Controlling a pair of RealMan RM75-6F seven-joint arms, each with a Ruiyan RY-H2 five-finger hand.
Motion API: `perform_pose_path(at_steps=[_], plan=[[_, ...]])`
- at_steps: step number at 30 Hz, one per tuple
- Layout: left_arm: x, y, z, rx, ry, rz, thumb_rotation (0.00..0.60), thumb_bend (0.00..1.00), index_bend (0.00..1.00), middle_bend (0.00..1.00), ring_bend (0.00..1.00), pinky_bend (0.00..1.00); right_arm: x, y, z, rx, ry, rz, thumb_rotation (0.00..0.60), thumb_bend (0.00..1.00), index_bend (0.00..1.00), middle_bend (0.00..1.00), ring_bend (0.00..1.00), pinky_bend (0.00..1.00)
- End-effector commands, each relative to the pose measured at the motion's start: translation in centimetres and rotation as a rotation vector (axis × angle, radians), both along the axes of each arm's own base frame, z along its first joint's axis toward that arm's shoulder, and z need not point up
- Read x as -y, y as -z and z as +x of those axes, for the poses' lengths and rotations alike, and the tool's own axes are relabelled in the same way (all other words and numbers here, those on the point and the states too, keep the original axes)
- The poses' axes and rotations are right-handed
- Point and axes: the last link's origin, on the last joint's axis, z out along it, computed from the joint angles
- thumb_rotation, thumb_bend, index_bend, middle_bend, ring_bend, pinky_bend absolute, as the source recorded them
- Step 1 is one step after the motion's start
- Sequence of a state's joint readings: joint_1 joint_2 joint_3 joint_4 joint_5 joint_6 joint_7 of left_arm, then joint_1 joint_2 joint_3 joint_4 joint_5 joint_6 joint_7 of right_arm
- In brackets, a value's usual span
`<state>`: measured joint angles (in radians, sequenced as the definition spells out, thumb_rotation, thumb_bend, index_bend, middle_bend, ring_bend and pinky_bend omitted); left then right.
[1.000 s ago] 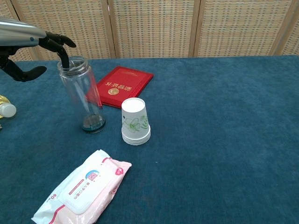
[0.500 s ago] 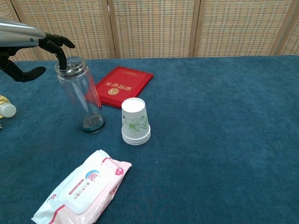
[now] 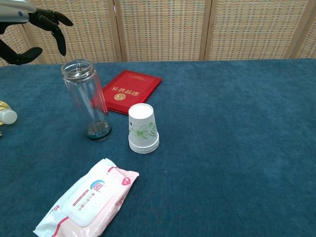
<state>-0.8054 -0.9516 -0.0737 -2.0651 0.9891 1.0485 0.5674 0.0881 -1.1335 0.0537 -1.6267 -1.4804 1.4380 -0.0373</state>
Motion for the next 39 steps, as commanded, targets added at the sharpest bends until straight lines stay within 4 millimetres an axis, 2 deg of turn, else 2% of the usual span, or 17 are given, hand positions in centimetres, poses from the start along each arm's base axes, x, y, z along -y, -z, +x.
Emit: perform_pose_path(at_steps=[1,8,11,16,18,21,29,32,39], plan=[[-0.1,0.0,-0.2,-0.008,-0.002,0.002,0.6,0.65,0.32,0.0,0.0,0.0,0.0,0.0,0.0,-0.001,-0.001,0.002,0.6,0.02,0.02,0.0,0.0,0.0],[-0.1,-0.4,-0.1,0.025,-0.002,0.019,0.6,0.65,0.3,0.0,0.0,0.0,0.0,0.0,0.0,-0.002,0.001,0.001,0.6,0.02,0.02,0.0,0.0,0.0],[0.3,-0.7,-0.1,0.058,0.007,0.041,0.6,0.64,0.21,0.0,0.0,0.0,0.0,0.0,0.0,-0.002,-0.001,0.001,0.6,0.02,0.02,0.0,0.0,0.0],[2.4,-1.0,-1.0,0.141,0.04,0.114,0.6,0.49,0.05,0.0,0.0,0.0,-0.1,-0.1,0.2,0.0,-0.01,-0.004,0.6,0.02,0.02,0.0,0.0,0.0],[3.8,-0.9,-1.9,0.192,0.049,0.156,0.6,0.45,0.01,0.0,0.0,0.0,-0.1,-0.1,0.3,-0.002,-0.015,-0.004,0.6,0.02,0.02,0.0,0.0,0.0],[5.8,-0.6,-3.7,0.228,0.062,0.217,0.6,0.38,0.0,0.0,0.0,0.0,-0.2,-0.1,0.4,-0.005,-0.024,-0.002,0.6,0.02,0.02,0.0,0.0,0.0],[10.7,0.7,-9.3,0.179,-0.024,0.298,0.6,0.27,0.0,0.0,0.0,0.0,-0.3,0.2,0.8,-0.019,-0.043,0.009,0.6,0.02,0.02,0.0,0.0,0.0],[12.1,0.9,-11.1,0.147,-0.083,0.306,0.6,0.27,0.0,0.0,0.0,0.0,-0.4,0.3,1.0,-0.028,-0.05,0.013,0.6,0.02,0.02,0.0,0.0,0.0],[13.4,-0.2,-13.1,0.059,-0.116,0.372,0.6,0.27,0.0,0.0,0.0,0.0,-0.5,0.5,1.2,-0.04,-0.056,0.016,0.6,0.02,0.02,0.0,0.0,0.0]])
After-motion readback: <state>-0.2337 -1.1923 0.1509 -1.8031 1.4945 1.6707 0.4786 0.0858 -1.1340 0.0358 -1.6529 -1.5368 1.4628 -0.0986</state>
